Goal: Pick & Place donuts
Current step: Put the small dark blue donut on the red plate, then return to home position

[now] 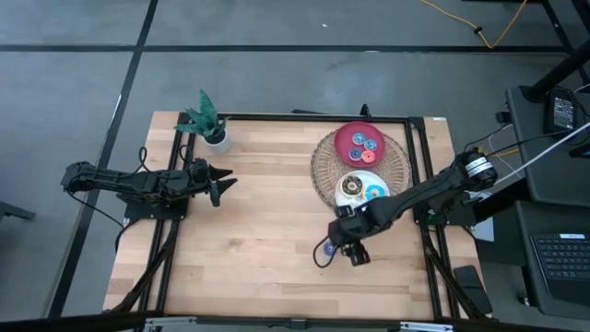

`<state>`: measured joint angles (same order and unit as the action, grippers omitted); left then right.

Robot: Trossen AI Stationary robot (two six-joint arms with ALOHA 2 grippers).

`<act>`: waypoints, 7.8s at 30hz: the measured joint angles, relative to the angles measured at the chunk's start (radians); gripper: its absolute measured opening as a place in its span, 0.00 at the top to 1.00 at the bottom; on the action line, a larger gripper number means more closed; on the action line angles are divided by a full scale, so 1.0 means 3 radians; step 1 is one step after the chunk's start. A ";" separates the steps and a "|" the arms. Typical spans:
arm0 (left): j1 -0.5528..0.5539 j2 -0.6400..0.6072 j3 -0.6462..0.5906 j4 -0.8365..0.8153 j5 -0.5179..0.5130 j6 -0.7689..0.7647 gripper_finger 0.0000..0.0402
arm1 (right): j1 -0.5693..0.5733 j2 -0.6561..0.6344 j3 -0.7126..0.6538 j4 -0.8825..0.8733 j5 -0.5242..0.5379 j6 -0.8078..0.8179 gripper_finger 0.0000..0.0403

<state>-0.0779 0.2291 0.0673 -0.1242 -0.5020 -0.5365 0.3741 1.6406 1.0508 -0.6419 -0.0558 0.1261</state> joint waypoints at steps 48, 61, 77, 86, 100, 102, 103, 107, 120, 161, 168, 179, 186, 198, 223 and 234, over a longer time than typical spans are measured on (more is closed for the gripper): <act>0.0001 0.0000 0.0000 0.0000 0.0007 0.0000 0.51 | 0.0149 0.0508 -0.0001 0.0435 0.0208 -0.0010 0.82; 0.0001 0.0000 0.0000 0.0000 0.0006 0.0000 0.51 | -0.0068 0.0485 0.0347 0.0122 0.0181 -0.0047 0.87; 0.0000 0.0000 0.0000 0.0000 0.0006 0.0000 0.51 | -0.0592 0.0485 0.0945 -0.0369 0.0183 -0.0284 0.87; 0.0000 0.0000 0.0000 0.0000 0.0007 0.0000 0.51 | -0.0941 0.0485 0.1136 -0.0595 0.0181 -0.0408 0.87; 0.0000 0.0000 0.0000 0.0000 0.0006 0.0000 0.51 | -0.1561 0.0485 0.1375 -0.0675 0.0184 -0.0450 0.87; 0.0001 -0.0001 0.0000 0.0000 0.0007 0.0000 0.51 | -0.1657 0.0485 0.1382 -0.0674 0.0185 -0.0449 0.87; 0.0000 -0.0001 0.0000 0.0000 0.0006 0.0000 0.51 | -0.1703 0.0485 0.1382 -0.0677 0.0185 -0.0448 0.87; 0.0000 0.0000 0.0000 0.0000 0.0007 0.0000 0.51 | -0.1886 0.0485 0.1382 -0.0696 0.0185 -0.0373 0.87; 0.0000 0.0000 0.0000 0.0000 0.0006 0.0000 0.51 | -0.2435 0.0485 0.1382 -0.0697 0.0209 -0.0079 0.87; 0.0000 0.0000 0.0000 0.0000 0.0006 0.0000 0.51 | -0.3398 0.0485 0.0681 -0.0228 0.0653 0.1055 0.87; 0.0000 0.0000 0.0000 0.0000 0.0006 0.0000 0.51 | -0.3402 0.0485 0.0392 0.0005 0.0653 0.1123 0.87; 0.0001 -0.0001 0.0000 0.0000 0.0006 0.0000 0.51 | -0.3400 0.0485 0.0184 0.0081 0.0636 0.1145 0.86; 0.0001 -0.0001 0.0000 0.0000 0.0006 0.0000 0.51 | -0.3400 0.0485 0.0184 0.0064 0.0619 0.1144 0.73; 0.0001 0.0000 0.0000 0.0000 0.0006 0.0000 0.51 | -0.3400 0.0485 0.0184 0.0056 0.0487 0.1132 0.45; 0.0001 -0.0001 0.0000 0.0000 0.0006 0.0000 0.51 | -0.3276 -0.0002 0.0543 -0.0162 0.0568 0.0751 0.42; 0.0000 -0.0001 0.0000 0.0000 0.0006 0.0000 0.51 | -0.2852 -0.0362 0.0577 -0.0159 0.0565 0.0451 0.42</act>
<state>-0.0778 0.2289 0.0673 -0.1242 -0.5003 -0.5365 -0.4814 1.5322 1.2240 -0.6895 0.1139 0.2615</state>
